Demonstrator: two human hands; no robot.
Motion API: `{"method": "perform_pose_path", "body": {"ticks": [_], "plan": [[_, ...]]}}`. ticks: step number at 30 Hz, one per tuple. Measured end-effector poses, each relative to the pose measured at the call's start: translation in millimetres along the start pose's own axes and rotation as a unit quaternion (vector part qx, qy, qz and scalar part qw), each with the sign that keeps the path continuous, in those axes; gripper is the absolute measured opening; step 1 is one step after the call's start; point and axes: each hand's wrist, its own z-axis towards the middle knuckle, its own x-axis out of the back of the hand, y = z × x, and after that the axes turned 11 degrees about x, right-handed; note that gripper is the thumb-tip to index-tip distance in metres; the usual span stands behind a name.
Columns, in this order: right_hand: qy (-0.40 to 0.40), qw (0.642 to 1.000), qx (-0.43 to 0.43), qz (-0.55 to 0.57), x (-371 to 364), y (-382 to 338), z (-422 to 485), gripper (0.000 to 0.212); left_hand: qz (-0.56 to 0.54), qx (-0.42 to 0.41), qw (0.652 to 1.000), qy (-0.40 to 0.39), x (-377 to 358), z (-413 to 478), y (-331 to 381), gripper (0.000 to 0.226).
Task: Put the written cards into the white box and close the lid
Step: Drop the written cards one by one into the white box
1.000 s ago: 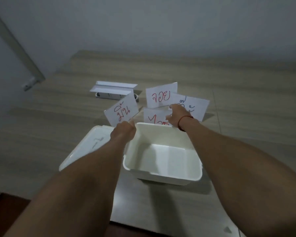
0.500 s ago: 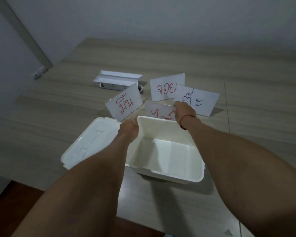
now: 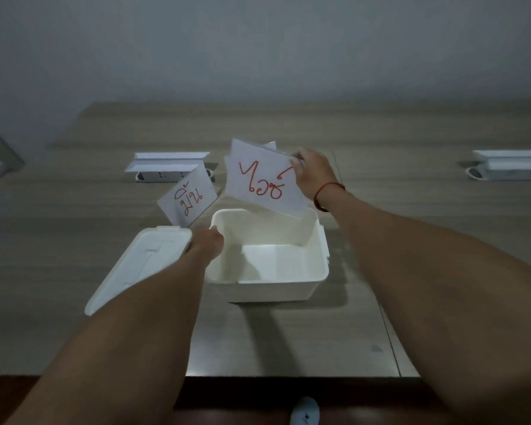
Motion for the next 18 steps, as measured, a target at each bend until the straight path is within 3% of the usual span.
{"method": "perform_pose_path", "body": {"ticks": [7,11,15,18], "plan": [[-0.139,0.989,-0.055,0.012,-17,15,-59,0.021,-0.046,-0.033,0.998,0.003,-1,7,-8,0.047],[-0.26,0.962,-0.087,0.016,-34,15,-89,0.017,-0.029,-0.048,0.998,0.018,-5,9,-10,0.047],[-0.378,0.921,-0.09,0.004,-47,12,-105,0.03,-0.006,-0.043,0.998,0.035,-7,13,-9,0.05],[-0.394,0.911,-0.123,0.012,-48,9,-99,0.052,-0.005,-0.047,0.998,0.045,-9,20,-6,0.051]]}}
